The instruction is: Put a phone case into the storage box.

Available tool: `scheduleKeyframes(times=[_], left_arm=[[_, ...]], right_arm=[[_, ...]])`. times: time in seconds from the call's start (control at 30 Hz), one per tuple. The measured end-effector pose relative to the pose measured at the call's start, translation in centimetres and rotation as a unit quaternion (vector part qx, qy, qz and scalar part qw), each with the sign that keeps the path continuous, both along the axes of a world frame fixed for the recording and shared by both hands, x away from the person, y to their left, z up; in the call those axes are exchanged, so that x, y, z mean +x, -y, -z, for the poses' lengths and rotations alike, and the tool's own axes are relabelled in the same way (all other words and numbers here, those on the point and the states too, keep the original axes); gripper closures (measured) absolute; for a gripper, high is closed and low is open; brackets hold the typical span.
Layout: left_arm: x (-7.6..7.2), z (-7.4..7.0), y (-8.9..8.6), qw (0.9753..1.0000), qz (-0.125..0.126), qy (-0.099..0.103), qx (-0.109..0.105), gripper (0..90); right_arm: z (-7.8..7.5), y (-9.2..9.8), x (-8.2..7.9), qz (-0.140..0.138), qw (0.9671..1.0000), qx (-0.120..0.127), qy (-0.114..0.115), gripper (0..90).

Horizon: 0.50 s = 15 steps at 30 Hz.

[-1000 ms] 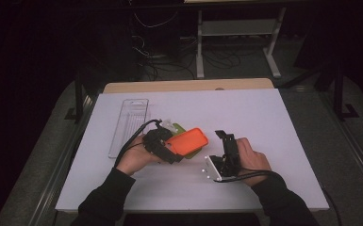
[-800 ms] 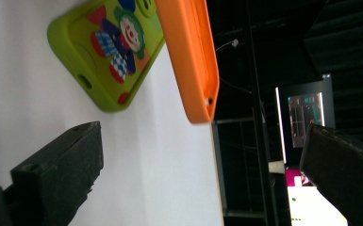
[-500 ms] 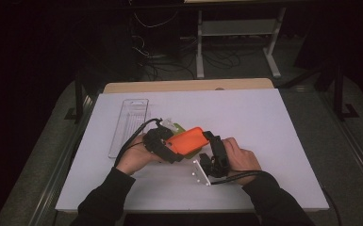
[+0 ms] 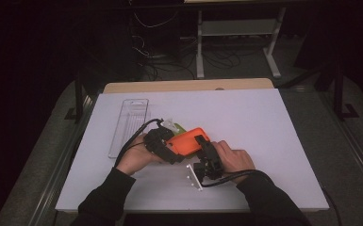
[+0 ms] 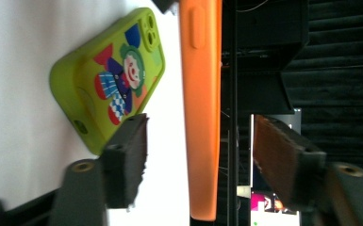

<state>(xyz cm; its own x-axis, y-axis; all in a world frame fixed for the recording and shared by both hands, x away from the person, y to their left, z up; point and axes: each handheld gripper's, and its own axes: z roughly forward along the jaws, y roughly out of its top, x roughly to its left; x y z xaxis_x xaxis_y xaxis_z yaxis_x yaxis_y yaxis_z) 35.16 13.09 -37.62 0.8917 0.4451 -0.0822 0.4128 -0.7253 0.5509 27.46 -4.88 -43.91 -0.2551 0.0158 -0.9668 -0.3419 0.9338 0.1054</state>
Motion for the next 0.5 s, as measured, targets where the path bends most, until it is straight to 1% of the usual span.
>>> scheduleKeyframes(times=[0.03, 0.07, 0.13, 0.17, 0.2, 0.23, 0.3, 0.37, 0.43, 0.5], left_arm=[[0.00, 0.00, 0.00, 1.0000, 0.000, 0.000, 0.000, 16.1], [-0.16, 0.11, 0.16, 0.9999, -0.012, -0.003, -0.012, 16.1], [-0.15, 0.12, 0.14, 0.9999, -0.011, -0.002, -0.012, 16.1], [-0.08, 0.07, 0.07, 1.0000, -0.007, -0.002, -0.007, 16.1], [0.00, 0.01, -0.04, 1.0000, 0.001, 0.001, 0.000, 16.1], [0.00, 0.01, -0.04, 1.0000, 0.001, 0.001, 0.000, 16.1], [-0.18, 0.12, 0.15, 0.9998, -0.013, -0.002, -0.014, 16.1], [-0.17, 0.10, 0.14, 0.9999, -0.011, -0.002, -0.011, 16.1], [-0.17, 0.11, 0.16, 0.9999, -0.009, -0.003, -0.009, 16.1], [-0.18, 0.12, 0.17, 0.9999, -0.010, -0.003, -0.010, 16.1]], right_arm=[[0.00, 0.00, 0.00, 0.000, 1.0000, 0.000, 0.000, 42.3], [0.14, -0.06, -0.04, -0.002, 1.0000, -0.002, 0.005, 47.7], [0.25, -0.09, -0.05, -0.005, 1.0000, -0.004, 0.007, 51.1], [0.25, -0.09, -0.05, -0.005, 1.0000, -0.004, 0.007, 51.1], [0.27, -0.12, -0.11, -0.009, 0.9999, -0.006, 0.011, 55.3], [0.26, -0.13, -0.16, -0.011, 0.9999, -0.007, 0.011, 57.2], [0.33, -0.18, -0.28, -0.011, 0.9999, -0.008, 0.009, 61.7], [0.35, -0.18, -0.32, -0.011, 0.9999, -0.007, 0.007, 63.4], [0.36, -0.16, -0.35, -0.011, 0.9999, -0.009, 0.005, 68.4], [0.35, -0.14, -0.34, -0.011, 0.9999, -0.009, 0.004, 69.5]])
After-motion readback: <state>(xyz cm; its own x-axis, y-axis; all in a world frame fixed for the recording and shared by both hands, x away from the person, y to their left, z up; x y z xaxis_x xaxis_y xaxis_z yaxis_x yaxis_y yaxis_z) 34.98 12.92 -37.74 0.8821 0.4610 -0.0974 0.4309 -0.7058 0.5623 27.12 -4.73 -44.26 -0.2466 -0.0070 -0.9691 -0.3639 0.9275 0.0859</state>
